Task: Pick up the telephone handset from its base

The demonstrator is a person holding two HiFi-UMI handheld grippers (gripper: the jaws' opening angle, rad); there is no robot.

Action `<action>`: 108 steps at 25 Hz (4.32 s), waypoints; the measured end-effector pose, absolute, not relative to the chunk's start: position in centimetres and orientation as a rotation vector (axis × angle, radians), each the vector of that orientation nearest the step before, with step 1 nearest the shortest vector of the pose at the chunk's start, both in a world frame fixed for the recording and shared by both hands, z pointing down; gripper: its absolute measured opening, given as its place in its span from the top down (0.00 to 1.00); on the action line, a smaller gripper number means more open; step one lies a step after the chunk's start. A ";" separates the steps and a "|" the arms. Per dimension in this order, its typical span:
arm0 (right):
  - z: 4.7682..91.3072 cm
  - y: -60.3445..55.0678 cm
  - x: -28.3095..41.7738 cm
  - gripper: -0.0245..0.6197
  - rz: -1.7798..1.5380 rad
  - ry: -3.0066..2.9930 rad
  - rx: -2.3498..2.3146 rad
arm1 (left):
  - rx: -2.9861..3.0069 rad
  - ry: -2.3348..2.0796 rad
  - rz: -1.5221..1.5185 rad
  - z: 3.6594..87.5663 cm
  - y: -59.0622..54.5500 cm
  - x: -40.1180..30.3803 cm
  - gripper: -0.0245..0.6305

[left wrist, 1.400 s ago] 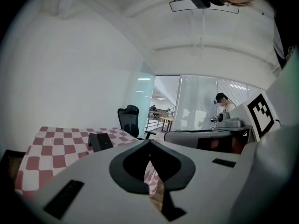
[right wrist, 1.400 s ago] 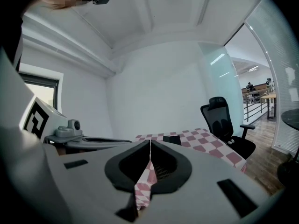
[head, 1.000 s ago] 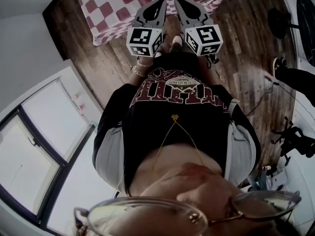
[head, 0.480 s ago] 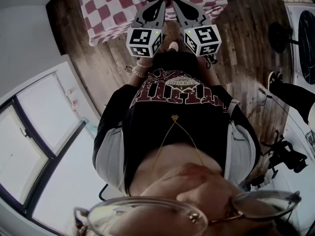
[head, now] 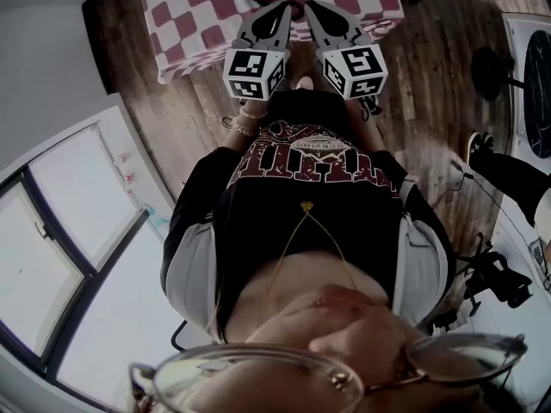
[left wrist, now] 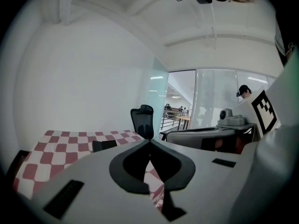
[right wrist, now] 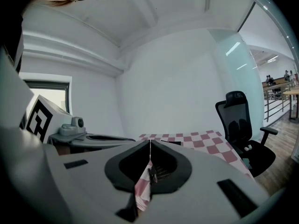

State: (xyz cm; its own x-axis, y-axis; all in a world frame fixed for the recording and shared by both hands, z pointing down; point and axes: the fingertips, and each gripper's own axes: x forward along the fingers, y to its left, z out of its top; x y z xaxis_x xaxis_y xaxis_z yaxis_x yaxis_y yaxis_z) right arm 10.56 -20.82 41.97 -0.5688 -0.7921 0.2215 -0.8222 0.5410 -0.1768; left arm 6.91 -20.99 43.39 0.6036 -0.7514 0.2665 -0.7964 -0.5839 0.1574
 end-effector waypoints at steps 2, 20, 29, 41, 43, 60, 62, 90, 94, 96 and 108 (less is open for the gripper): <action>42.1 -21.7 10.6 0.93 0.404 -2.645 1.405 | 2.581 -1.262 0.251 43.3 -22.1 6.9 0.96; 43.4 -30.9 7.9 0.93 0.434 -2.580 1.461 | 2.635 -1.159 0.298 43.9 -31.8 4.9 0.96; 44.0 -34.3 6.7 0.93 0.416 -2.534 1.483 | 2.655 -1.097 0.284 44.3 -35.0 4.6 0.96; 45.2 -36.9 5.4 0.93 0.443 -2.476 1.523 | 2.651 -1.053 0.302 45.3 -37.3 2.5 0.96; 45.4 -37.0 5.5 0.93 0.453 -2.469 1.522 | 2.639 -1.051 0.304 45.6 -37.5 2.3 0.96; 47.5 -39.9 6.9 0.93 0.505 -2.487 1.290 | 2.453 -1.233 0.301 47.9 -40.4 1.9 0.96; 47.9 -40.1 6.9 0.93 0.511 -2.489 1.250 | 2.424 -1.254 0.308 48.4 -40.6 1.9 0.96; 54.0 -40.8 5.8 0.93 0.642 -2.434 1.025 | 2.201 -1.319 0.407 55.0 -40.3 -0.8 0.96; 54.5 -40.5 5.7 0.93 0.676 -2.427 1.019 | 2.184 -1.313 0.419 56.0 -39.8 -1.3 0.96; 54.7 -40.3 5.7 0.93 0.690 -2.424 1.015 | 2.179 -1.314 0.422 56.5 -39.7 -1.5 0.96; 54.2 -39.8 7.5 0.93 0.782 -2.422 1.089 | 2.095 -1.215 0.406 59.8 -39.5 -2.4 0.84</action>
State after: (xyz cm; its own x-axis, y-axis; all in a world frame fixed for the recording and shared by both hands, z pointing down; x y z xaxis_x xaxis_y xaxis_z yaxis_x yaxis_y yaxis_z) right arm 7.47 -39.80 54.19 -0.6320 -0.5618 0.5338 -0.7679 0.5468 -0.3336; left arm -2.39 -39.53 59.79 0.5172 -0.6439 0.5638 -0.8535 -0.3395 0.3952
